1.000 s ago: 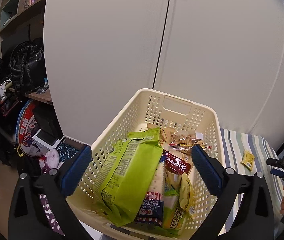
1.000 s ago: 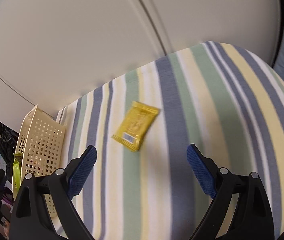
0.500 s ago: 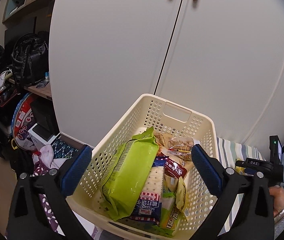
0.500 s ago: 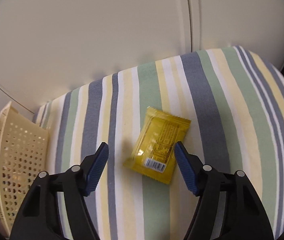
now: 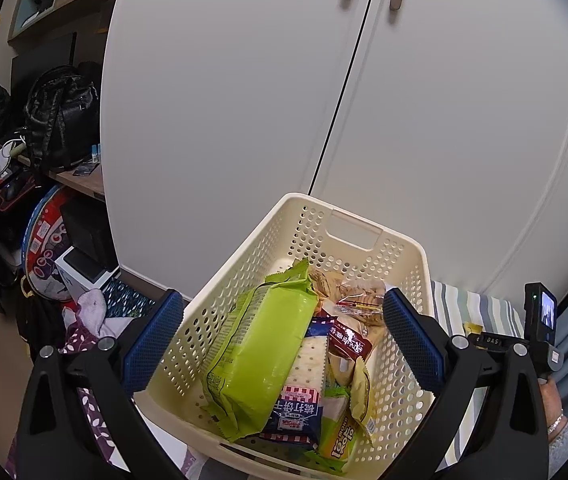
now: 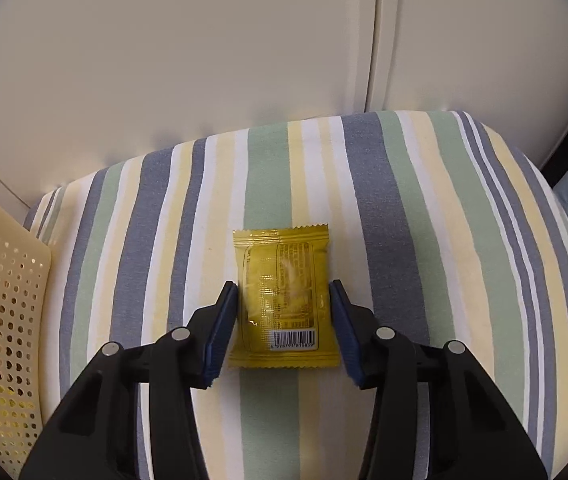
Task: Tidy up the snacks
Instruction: 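Grasp the last yellow packet with the right gripper, then carry the yellow packet into the basket and release it with the right gripper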
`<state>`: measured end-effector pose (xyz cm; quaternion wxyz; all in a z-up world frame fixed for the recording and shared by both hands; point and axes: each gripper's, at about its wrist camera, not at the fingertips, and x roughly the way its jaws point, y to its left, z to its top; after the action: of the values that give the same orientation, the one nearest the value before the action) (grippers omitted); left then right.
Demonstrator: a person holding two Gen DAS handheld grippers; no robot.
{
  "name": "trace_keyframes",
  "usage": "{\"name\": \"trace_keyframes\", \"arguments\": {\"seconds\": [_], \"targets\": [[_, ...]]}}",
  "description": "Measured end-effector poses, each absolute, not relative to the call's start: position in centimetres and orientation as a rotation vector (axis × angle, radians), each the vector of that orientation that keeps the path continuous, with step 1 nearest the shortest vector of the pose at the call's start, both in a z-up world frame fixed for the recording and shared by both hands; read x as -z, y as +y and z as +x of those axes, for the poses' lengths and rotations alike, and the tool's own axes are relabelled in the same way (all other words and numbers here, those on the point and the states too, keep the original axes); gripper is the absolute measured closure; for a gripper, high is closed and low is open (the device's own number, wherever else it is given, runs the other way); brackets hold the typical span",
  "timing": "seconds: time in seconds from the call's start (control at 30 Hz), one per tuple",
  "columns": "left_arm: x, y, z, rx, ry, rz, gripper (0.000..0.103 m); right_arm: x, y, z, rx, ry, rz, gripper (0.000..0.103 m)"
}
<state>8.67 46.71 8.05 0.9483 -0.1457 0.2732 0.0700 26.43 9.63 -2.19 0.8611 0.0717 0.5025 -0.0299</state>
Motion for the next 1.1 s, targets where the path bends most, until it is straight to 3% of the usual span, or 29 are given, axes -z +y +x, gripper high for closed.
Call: {"name": "trace_keyframes", "arguments": {"seconds": [0.33, 0.7, 1.1], "targets": [[-8.5, 47.8, 8.0, -0.179, 0.532, -0.322, 0.002, -1.8, 11.1, 23.6, -0.072, 0.97, 0.204, 0.058], [-9.0, 48.7, 7.3, -0.228, 0.505, -0.325, 0.002, -9.5, 21.4, 20.1, -0.39, 0.833, 0.171, 0.058], [-9.1, 49.4, 7.0, -0.241, 0.49, -0.348, 0.002, -9.6, 27.8, 18.5, -0.534, 0.891, 0.147, 0.053]]}}
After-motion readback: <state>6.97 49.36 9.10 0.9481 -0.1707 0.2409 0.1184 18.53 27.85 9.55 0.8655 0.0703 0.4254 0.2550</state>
